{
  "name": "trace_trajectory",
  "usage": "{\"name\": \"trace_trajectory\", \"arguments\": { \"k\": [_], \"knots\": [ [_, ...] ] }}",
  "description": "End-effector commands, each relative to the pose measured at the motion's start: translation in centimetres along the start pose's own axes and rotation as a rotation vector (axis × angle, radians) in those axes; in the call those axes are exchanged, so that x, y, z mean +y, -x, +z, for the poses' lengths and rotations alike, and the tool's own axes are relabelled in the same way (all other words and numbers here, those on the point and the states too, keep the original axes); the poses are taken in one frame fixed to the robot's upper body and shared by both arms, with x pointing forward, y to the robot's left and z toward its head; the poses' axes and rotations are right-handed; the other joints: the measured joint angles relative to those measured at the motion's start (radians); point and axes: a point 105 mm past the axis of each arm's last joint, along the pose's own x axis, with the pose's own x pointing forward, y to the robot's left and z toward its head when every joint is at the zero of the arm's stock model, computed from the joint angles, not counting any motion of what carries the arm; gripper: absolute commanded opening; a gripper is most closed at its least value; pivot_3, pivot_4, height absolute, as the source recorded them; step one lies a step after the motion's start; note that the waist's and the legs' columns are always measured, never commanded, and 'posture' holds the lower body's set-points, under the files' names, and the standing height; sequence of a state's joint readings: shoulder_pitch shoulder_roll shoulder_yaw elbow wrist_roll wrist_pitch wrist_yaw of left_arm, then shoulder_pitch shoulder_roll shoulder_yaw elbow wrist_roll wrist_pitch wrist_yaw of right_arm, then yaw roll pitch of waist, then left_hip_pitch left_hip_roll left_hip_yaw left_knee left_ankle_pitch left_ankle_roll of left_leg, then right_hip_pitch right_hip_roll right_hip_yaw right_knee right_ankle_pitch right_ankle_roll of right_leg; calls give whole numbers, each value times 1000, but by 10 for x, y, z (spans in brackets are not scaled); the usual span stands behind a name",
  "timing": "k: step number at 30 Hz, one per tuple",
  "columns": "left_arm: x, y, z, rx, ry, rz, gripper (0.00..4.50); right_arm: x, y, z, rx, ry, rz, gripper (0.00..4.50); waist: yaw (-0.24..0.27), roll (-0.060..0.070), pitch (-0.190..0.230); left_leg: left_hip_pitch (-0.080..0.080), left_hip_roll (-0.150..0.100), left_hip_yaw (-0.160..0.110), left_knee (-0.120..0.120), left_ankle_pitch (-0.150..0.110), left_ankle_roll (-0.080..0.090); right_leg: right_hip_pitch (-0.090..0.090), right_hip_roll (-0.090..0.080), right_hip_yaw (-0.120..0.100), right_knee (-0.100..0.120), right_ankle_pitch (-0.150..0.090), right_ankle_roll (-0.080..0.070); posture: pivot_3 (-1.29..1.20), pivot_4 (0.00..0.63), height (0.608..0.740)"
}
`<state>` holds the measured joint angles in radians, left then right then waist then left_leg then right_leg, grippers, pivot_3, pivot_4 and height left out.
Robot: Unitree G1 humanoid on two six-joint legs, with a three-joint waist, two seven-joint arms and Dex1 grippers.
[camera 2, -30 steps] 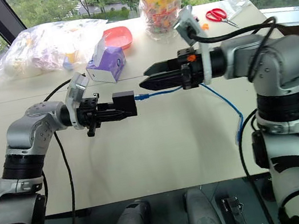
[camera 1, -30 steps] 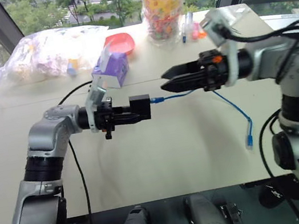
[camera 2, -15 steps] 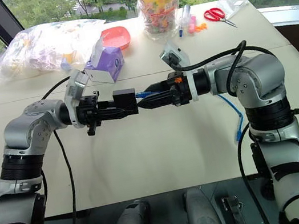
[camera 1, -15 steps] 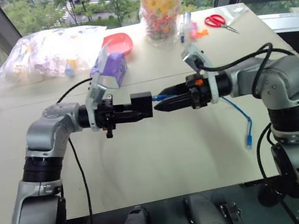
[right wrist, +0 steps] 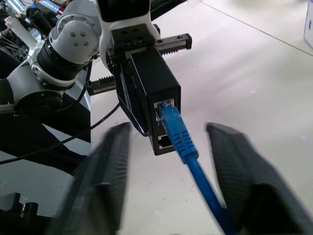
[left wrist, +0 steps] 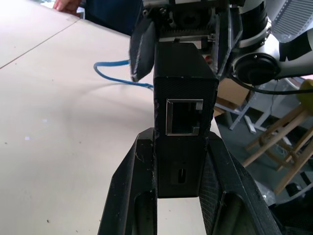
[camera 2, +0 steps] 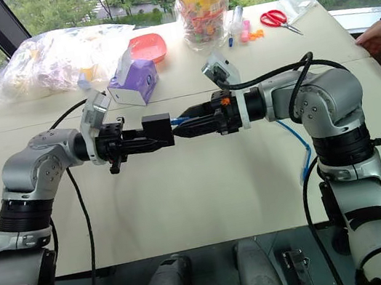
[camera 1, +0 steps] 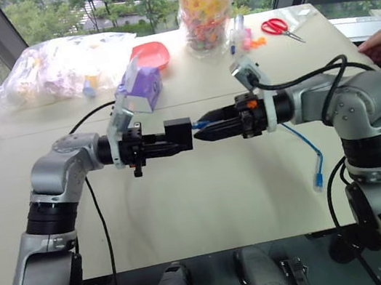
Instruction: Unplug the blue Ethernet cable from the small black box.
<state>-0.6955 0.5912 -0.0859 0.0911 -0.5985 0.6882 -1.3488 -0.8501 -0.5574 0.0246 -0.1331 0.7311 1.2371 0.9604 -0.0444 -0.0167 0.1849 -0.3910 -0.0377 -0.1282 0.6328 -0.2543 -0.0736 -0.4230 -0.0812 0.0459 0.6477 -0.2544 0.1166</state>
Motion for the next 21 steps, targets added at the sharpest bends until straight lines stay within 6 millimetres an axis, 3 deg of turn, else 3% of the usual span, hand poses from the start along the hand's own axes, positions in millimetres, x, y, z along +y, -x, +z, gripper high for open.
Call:
{"name": "trace_trajectory", "arguments": {
  "k": [1, 21],
  "knots": [
    [-5, 3, 7, -6, -55, 1, 499, 7, 2, 14, -26, 56, 18, 2239, 0, 0, 0, 0, 0, 0, 0, 0, 0, 0, 0, 0, 0, 0, 0, 0, 150, 740],
    [-4, 4, 12, -28, -57, 13, 499, 7, 0, 14, -7, 63, 24, 2239, 0, 0, 0, 0, 0, 0, 0, 0, 0, 0, 0, 0, 0, 0, 0, 0, 150, 740]
  ]
}}
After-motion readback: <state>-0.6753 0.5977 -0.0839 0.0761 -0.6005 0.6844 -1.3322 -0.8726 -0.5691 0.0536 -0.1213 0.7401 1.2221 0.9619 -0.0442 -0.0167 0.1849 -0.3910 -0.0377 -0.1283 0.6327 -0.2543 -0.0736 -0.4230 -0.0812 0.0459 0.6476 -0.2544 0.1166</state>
